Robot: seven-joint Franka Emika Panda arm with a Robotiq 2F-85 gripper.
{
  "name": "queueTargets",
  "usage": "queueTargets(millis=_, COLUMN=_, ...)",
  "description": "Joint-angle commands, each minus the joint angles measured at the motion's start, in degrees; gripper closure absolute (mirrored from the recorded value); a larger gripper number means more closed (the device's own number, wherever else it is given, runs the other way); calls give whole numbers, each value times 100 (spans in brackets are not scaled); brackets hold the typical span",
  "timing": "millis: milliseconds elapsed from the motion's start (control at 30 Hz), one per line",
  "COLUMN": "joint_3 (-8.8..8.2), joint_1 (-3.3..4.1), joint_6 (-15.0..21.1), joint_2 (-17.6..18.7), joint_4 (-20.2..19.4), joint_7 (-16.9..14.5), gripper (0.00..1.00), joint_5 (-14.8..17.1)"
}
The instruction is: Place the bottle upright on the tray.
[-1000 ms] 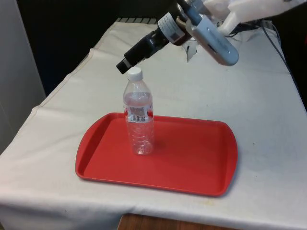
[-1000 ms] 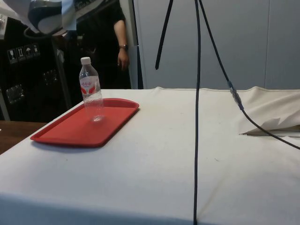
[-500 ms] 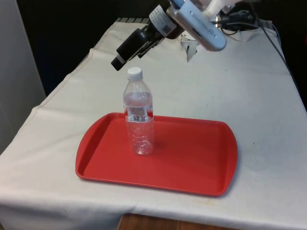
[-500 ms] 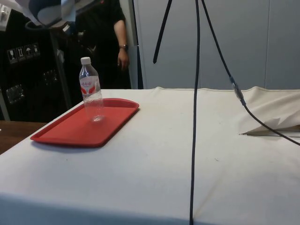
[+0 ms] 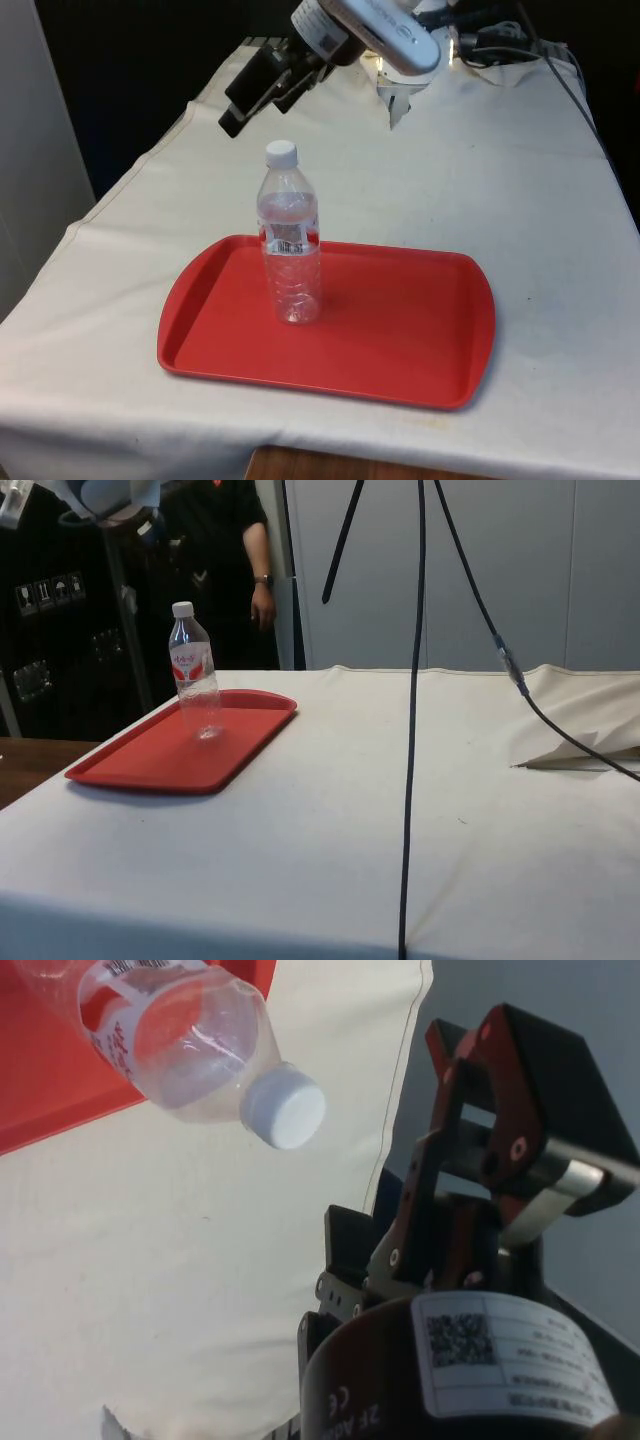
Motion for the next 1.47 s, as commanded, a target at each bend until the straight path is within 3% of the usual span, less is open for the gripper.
queueTargets(millis=0, joint_3=0, joint_1=-11, joint_6=0, joint_2=-11, joint_4=0, joint_7=0, gripper=0, joint_5=23)
queueTargets(millis=33, joint_3=46, joint_1=-52, joint_6=97, joint_2=-69, joint_4=-29, joint_7=-6, gripper=0, joint_5=97)
queueTargets(millis=100, joint_3=40, joint_1=-63, joint_6=92, joint_2=-97, joint_4=-40, joint_7=6, gripper=0, joint_5=132)
queueTargets(millis=267, joint_3=0, joint_1=-46, joint_6=-29, joint_2=-80, joint_4=-6, joint_7=0, gripper=0, joint_5=132)
queueTargets(millis=533, joint_3=34, joint_1=-103, joint_6=120, joint_2=-218, joint_4=-172, joint_7=86, gripper=0, joint_5=246)
queueTargets(millis=567, joint_3=0, joint_1=-92, joint_6=-29, joint_2=-103, joint_4=-34, joint_7=52, gripper=0, joint_5=218)
queueTargets(millis=600, joint_3=34, joint_1=-109, joint_6=126, joint_2=-218, joint_4=-183, joint_7=92, gripper=0, joint_5=258)
queueTargets(millis=833, joint_3=29, joint_1=-178, joint_6=149, joint_2=-229, joint_4=-281, joint_7=92, gripper=0, joint_5=275)
queueTargets(millis=867, joint_3=0, joint_1=-166, joint_6=-17, joint_2=-103, joint_4=-120, joint_7=57, gripper=0, joint_5=258)
queueTargets(millis=900, joint_3=29, joint_1=-183, joint_6=155, joint_2=-235, joint_4=-292, joint_7=86, gripper=0, joint_5=275)
queueTargets(millis=1000, joint_3=23, joint_1=-218, joint_6=149, joint_2=-229, joint_4=-309, joint_7=92, gripper=0, joint_5=275)
queueTargets(millis=1433, joint_3=6, joint_1=-206, joint_6=-74, joint_2=-120, joint_4=-160, joint_7=57, gripper=0, joint_5=252)
